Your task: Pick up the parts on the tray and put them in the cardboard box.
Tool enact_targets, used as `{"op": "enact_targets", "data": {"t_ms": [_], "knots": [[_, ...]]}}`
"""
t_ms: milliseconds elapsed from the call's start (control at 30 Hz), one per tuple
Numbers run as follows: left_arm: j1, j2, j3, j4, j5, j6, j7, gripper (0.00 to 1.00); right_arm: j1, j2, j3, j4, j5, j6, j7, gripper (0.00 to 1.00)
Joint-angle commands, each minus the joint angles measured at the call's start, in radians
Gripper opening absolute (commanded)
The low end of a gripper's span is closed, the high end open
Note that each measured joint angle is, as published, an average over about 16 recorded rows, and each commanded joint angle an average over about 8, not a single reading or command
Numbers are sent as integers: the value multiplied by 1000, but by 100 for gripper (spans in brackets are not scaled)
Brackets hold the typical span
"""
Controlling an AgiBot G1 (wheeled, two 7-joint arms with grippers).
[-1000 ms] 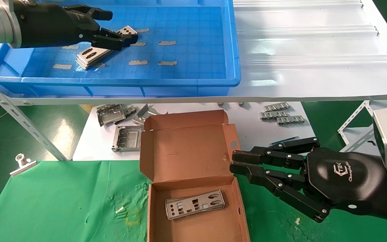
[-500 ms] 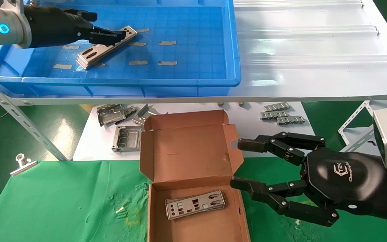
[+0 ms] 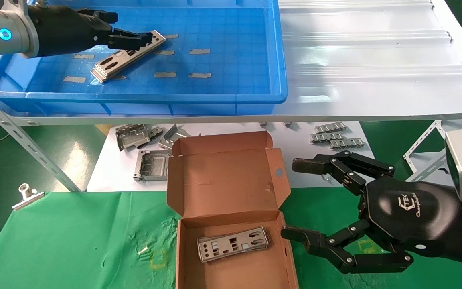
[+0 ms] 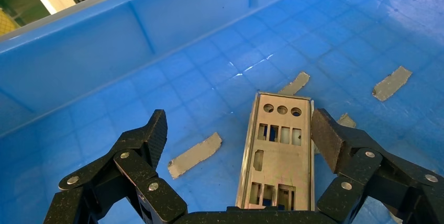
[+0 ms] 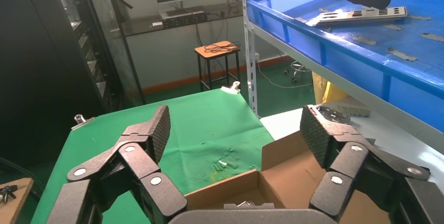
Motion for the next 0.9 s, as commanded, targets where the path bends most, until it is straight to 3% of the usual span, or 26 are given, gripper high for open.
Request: {"op": "enact_targets", "data": {"t_ms": [33,300,367,533,600,900], "knots": [[1,-4,-3,-1,-4,2,7,100,0,0,0,0,0,0,0,100],[-5,-8,-4,-1,-6,67,17,99,0,0,0,0,0,0,0,100],[-8,-9,-3,1,-5,81,16,83,0,0,0,0,0,0,0,100],[-13,-9,1,10,0,84,10,20,0,0,0,0,0,0,0,100],[-14,-9,2,13,2,76,7,3,0,0,0,0,0,0,0,100],[-13,-4,10,26,14,82,-10,0,0,0,0,0,0,0,0,100]]}}
